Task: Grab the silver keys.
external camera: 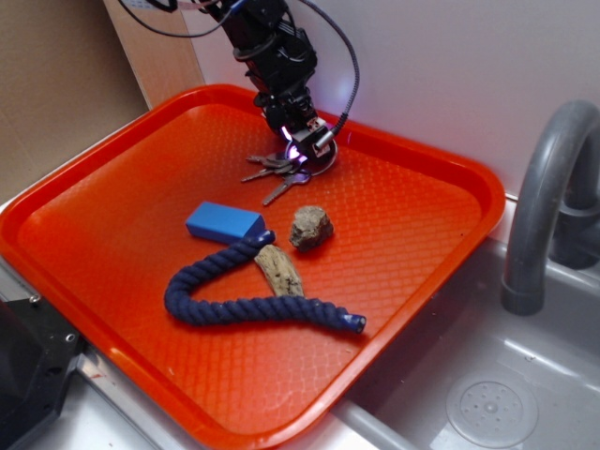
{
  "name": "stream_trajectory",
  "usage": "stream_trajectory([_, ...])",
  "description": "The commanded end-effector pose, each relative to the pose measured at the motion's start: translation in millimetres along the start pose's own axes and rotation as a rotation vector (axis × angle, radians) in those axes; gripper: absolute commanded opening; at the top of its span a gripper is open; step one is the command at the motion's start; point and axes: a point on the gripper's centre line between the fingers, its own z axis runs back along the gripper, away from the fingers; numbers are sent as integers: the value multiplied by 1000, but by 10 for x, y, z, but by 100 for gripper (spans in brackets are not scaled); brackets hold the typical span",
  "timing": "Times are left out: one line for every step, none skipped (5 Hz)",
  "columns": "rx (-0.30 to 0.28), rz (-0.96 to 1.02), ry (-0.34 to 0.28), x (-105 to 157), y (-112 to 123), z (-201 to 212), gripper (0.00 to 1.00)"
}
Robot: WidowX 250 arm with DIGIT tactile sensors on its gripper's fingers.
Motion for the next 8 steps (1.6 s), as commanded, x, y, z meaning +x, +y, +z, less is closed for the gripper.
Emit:
stream_trajectory([-1,-25,-12,78,-198,-127,0])
stream_trajectory([7,-27,-33,31,-223,9,0])
stream_trajectory([11,-22,-61,-9,-224,182,0])
stream_trajectory([20,-13,-75,7,-251,438,0])
stream_trajectory([6,11,-69,-44,-305,955,0])
stream_trajectory([27,33,-96,-189,-365,1501,0])
stream_trajectory([26,44,-118,-230,-361,1788,0])
stream_trajectory([19,-13,-44,-180,-259,1440,100])
